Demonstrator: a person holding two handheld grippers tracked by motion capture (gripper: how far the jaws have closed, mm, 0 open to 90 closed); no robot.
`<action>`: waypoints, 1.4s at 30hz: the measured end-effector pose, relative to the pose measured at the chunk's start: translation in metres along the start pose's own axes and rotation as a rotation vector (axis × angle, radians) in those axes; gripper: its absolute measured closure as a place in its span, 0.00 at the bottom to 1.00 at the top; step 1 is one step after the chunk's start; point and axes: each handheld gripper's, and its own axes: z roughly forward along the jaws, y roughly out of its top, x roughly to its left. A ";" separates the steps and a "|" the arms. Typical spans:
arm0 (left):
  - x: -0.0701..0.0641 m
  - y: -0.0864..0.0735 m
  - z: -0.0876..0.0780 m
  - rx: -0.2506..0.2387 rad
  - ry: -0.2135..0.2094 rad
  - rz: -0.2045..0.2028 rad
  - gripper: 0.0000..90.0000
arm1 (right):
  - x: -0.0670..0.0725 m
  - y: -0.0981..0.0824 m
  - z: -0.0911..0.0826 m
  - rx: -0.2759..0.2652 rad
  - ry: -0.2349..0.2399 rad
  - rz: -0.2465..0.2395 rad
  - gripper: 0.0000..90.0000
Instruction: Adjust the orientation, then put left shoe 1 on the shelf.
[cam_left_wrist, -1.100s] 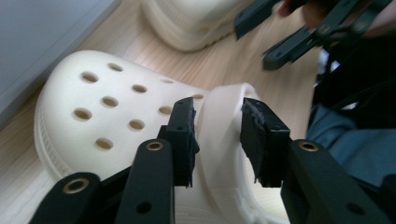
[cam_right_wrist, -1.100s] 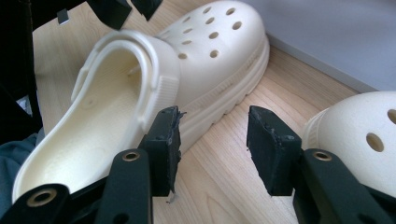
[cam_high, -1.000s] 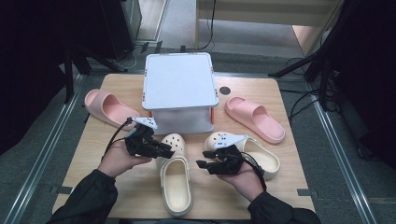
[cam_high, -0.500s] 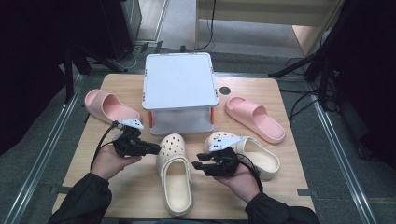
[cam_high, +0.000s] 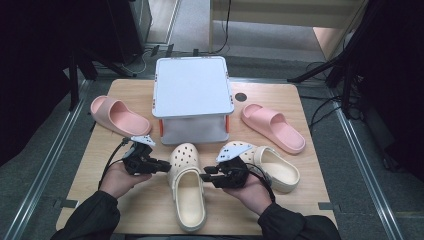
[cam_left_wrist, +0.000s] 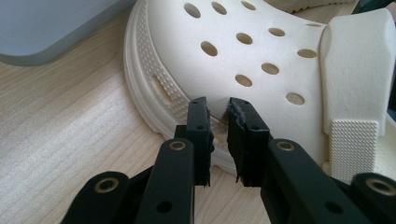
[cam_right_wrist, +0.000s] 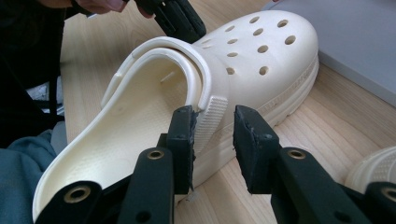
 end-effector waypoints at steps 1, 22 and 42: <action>0.003 -0.001 0.001 -0.010 -0.022 -0.020 0.86 | 0.000 0.000 0.000 0.001 0.001 0.001 0.77; 0.005 0.002 0.005 -0.037 -0.010 -0.016 0.85 | 0.002 0.000 0.000 0.000 -0.002 -0.010 0.75; -0.005 0.034 -0.047 -0.172 -0.013 0.015 0.79 | 0.014 -0.004 -0.007 -0.044 -0.022 0.044 0.60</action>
